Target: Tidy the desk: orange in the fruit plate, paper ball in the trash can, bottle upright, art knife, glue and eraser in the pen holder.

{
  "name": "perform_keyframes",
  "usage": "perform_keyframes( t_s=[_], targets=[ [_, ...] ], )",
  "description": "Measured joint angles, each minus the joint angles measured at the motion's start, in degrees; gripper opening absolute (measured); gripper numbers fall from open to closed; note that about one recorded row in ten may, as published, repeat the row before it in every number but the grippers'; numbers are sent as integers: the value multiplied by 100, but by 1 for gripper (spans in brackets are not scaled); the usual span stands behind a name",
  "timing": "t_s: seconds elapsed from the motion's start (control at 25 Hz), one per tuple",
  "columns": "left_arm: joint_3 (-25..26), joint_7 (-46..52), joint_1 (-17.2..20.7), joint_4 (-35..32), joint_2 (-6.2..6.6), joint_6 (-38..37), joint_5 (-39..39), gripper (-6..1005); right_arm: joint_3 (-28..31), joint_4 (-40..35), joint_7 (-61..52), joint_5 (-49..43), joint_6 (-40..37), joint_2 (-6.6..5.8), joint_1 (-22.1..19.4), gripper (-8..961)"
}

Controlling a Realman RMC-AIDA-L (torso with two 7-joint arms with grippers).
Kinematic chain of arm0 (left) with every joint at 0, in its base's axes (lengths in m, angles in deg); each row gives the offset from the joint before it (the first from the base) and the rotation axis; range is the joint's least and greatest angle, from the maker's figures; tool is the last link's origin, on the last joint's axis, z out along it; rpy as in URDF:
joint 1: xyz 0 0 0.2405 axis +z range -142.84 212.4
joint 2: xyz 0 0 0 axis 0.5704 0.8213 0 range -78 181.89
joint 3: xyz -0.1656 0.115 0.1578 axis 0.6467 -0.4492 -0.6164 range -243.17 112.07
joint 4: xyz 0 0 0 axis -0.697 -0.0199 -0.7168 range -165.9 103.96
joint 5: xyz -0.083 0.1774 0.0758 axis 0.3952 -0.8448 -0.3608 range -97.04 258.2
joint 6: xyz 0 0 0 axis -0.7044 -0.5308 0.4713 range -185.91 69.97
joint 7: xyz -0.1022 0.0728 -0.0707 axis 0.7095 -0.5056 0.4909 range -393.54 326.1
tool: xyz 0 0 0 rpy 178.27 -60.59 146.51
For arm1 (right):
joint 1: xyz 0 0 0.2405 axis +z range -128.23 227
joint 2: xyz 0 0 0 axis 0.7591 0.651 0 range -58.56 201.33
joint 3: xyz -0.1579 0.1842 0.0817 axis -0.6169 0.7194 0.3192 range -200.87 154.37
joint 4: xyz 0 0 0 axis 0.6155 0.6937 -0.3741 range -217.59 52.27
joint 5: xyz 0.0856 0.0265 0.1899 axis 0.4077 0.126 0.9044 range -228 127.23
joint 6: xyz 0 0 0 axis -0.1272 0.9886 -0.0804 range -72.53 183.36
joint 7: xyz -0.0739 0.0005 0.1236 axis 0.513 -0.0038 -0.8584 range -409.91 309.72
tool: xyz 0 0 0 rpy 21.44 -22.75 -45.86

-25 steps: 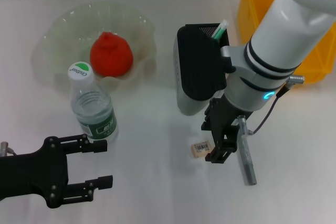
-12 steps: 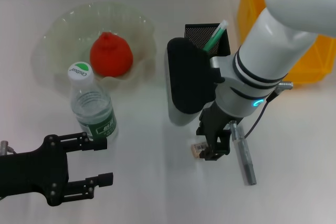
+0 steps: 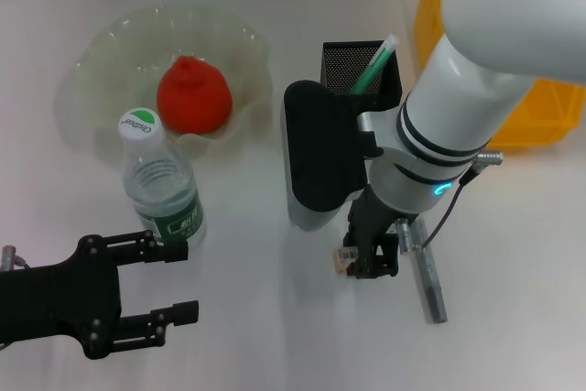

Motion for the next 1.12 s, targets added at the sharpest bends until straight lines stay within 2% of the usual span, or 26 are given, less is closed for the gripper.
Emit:
perform_keyframes(
  t_s=[0.04, 0.2, 0.24, 0.32, 0.36, 0.4, 0.44, 0.48, 0.64, 0.72, 0.84, 1.12],
  targets=[
    [0, 1, 0, 0, 0, 0, 0, 680, -4, -1, -12, 14, 15, 0, 0, 458],
    [7, 2, 9, 0, 2, -1, -2, 680, 43, -84, -41, 13, -48, 0, -17, 295],
    [25, 2, 17, 0, 9, -1, -3, 680, 171, -374, -114, -58, -249, -17, -91, 254],
    [47, 3, 21, 0, 11, -1, -7, 680, 331, -604, -164, -136, -373, -31, -151, 253],
    [72, 3, 24, 0, 15, -5, -18, 680, 546, -907, -193, -220, -539, -36, -232, 252],
    [102, 2, 24, -2, 15, -13, -24, 680, 1221, -1682, -246, -399, -847, -41, -420, 252],
    [135, -9, 27, -3, 17, -24, -29, 680, 1629, -2094, -291, -442, -977, -35, -520, 251],
    [135, -9, 27, -3, 17, -24, -29, 680, 1629, -2094, -291, -442, -977, -35, -520, 256],
    [148, -48, 50, -5, 10, -10, -6, 680, 2852, -2971, -632, -468, -810, -36, -754, 275],
    [149, -49, 50, -5, 10, -9, -6, 680, 2969, -2942, -699, -521, -659, -41, -767, 285],
    [193, -51, 58, -4, 9, -1, 0, 680, 3079, -2410, -758, -675, -118, -46, -742, 299],
    [305, -50, 62, -4, 20, -8, 2, 680, 3064, -2125, -763, -693, 139, -44, -722, 333]
  ],
)
